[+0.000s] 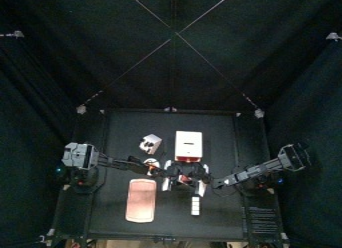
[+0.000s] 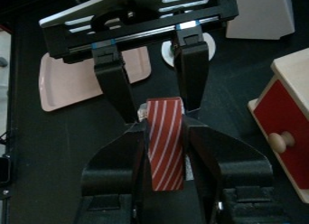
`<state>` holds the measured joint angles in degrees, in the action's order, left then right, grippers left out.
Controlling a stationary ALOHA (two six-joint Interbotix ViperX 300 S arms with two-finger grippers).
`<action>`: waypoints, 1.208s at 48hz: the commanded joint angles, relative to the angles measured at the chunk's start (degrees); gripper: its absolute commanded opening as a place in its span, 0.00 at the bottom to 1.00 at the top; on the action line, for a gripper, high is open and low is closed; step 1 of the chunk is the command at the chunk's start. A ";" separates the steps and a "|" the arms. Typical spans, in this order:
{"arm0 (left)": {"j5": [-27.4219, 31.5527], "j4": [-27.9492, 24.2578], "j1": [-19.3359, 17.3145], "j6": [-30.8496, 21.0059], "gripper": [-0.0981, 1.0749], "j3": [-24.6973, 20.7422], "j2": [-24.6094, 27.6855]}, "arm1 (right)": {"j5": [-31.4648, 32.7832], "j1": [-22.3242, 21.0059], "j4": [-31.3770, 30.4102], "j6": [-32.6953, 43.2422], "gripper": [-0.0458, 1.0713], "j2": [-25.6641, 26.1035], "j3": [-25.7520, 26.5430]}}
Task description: Pull apart salmon and rice
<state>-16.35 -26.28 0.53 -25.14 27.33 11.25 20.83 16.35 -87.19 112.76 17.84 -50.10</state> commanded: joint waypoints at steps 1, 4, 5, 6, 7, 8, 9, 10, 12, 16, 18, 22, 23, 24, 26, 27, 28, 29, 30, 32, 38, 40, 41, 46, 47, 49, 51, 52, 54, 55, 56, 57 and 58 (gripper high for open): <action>-0.26 0.09 -0.35 0.09 0.67 -1.67 -1.58 | 0.09 0.09 -0.09 0.09 0.48 0.62 1.14; -0.26 0.09 -0.44 0.09 0.67 -1.58 -1.58 | 0.09 0.09 -0.09 0.09 0.48 0.62 1.05; -0.26 0.09 -0.44 0.09 0.67 -1.58 -1.67 | 0.09 0.18 0.00 0.09 0.48 0.62 1.05; -0.26 0.00 -0.53 0.09 0.67 -1.49 -1.67 | 0.09 0.09 0.09 0.00 0.48 0.62 0.97; -0.26 0.09 -0.53 0.09 0.67 -1.49 -1.76 | 0.00 0.09 0.18 0.00 0.48 0.62 0.97; -0.26 0.00 -0.62 0.09 0.67 -1.41 -1.76 | 0.09 0.09 0.35 -0.09 0.48 0.62 0.88; -0.26 0.00 -0.62 0.09 0.67 -1.41 -1.85 | 0.09 0.09 0.44 -0.18 0.48 0.62 0.88; -0.26 0.00 -0.62 0.09 0.67 -1.41 -1.93 | 0.09 0.09 0.70 -0.26 0.48 0.62 0.79; -0.26 0.00 -0.62 0.09 0.67 -1.32 -2.02 | 0.09 0.09 1.23 -0.44 0.48 0.62 0.79; -0.26 0.00 -0.70 0.09 0.67 -1.05 -2.37 | 0.00 0.00 1.76 -0.53 0.48 0.62 0.70; -0.26 0.09 -0.70 0.09 0.67 -0.88 -2.55 | 0.09 0.00 1.93 -0.53 0.48 0.62 0.62; -0.26 0.00 -0.70 0.09 0.67 -0.62 -2.99 | 0.09 0.00 1.93 -0.53 0.48 0.62 0.53; -0.26 0.00 -0.70 0.09 0.67 -0.62 -3.08 | 0.09 0.00 1.93 -0.53 0.48 0.62 0.53; -0.26 0.09 -0.70 0.09 0.67 -0.53 -3.16 | 0.09 0.00 1.93 -0.53 0.48 0.62 0.44; -0.26 0.00 -0.70 0.09 0.67 -0.35 -3.34 | 0.09 0.00 2.02 -0.53 0.48 0.62 0.44; -0.26 0.09 -0.70 0.09 0.67 -0.26 -3.43 | 0.09 0.00 1.93 -0.53 0.48 0.62 0.44; -0.26 0.00 -0.70 0.09 0.67 -0.18 -3.52 | 0.09 0.00 1.93 -0.53 0.48 0.62 0.44; -0.26 0.00 -0.70 0.09 0.67 -0.09 -3.52 | 0.09 0.00 1.93 -0.53 0.48 0.62 0.35; -0.26 0.00 -0.70 0.09 0.67 0.00 -3.52 | 0.00 0.00 2.02 -0.44 0.48 0.62 0.35; -0.26 0.09 -0.70 0.09 0.67 0.09 -3.78 | 0.09 0.00 1.93 -0.44 0.48 0.62 0.35; -0.26 0.09 -0.70 0.09 0.67 0.62 -4.22 | 0.09 0.00 2.11 -0.44 0.48 0.62 0.26; -0.35 0.09 -0.70 0.09 0.67 0.70 -4.39 | 0.09 0.00 2.11 -0.44 0.48 0.62 0.18; -0.35 0.09 -0.70 0.09 0.67 0.79 -4.48 | 0.09 0.09 2.20 -0.44 0.48 0.62 0.18; -0.44 0.09 -0.70 0.09 0.67 1.14 -4.83 | 0.00 0.00 2.29 -0.44 0.48 0.62 0.18; -0.44 0.00 -0.70 0.09 0.67 1.23 -4.83 | 0.09 0.09 2.29 -0.53 0.48 0.62 0.09; -0.44 0.09 -0.70 0.09 0.67 1.41 -5.01 | 0.00 0.00 2.29 -0.44 0.48 0.62 0.09; -0.53 0.00 -0.70 0.09 0.67 1.49 -5.10 | 0.09 0.09 2.29 -0.44 0.48 0.62 0.09; -0.53 0.09 -0.70 0.09 0.67 1.58 -5.19 | 0.09 0.09 2.29 -0.44 0.48 0.62 0.09; -0.70 0.09 -0.70 0.09 0.67 1.76 -5.27 | 0.09 0.09 2.29 -0.44 0.48 0.62 0.18; -0.70 0.00 -0.79 0.09 0.67 1.85 -5.27 | 0.00 0.00 2.29 -0.44 0.48 0.62 0.09; -0.62 0.00 -0.70 0.09 0.67 1.85 -5.27 | 0.09 0.09 2.29 -0.44 0.48 0.62 0.09; -0.62 0.09 -0.70 0.09 0.67 1.93 -5.36 | 0.00 0.09 2.29 -0.44 0.48 0.62 0.09; -0.70 0.09 -0.79 0.09 0.67 2.02 -5.36 | 0.09 0.09 2.29 -0.44 0.48 0.62 0.09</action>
<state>-16.35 -26.37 0.18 -25.14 30.06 8.26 20.92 16.35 -85.08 112.41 17.93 -50.27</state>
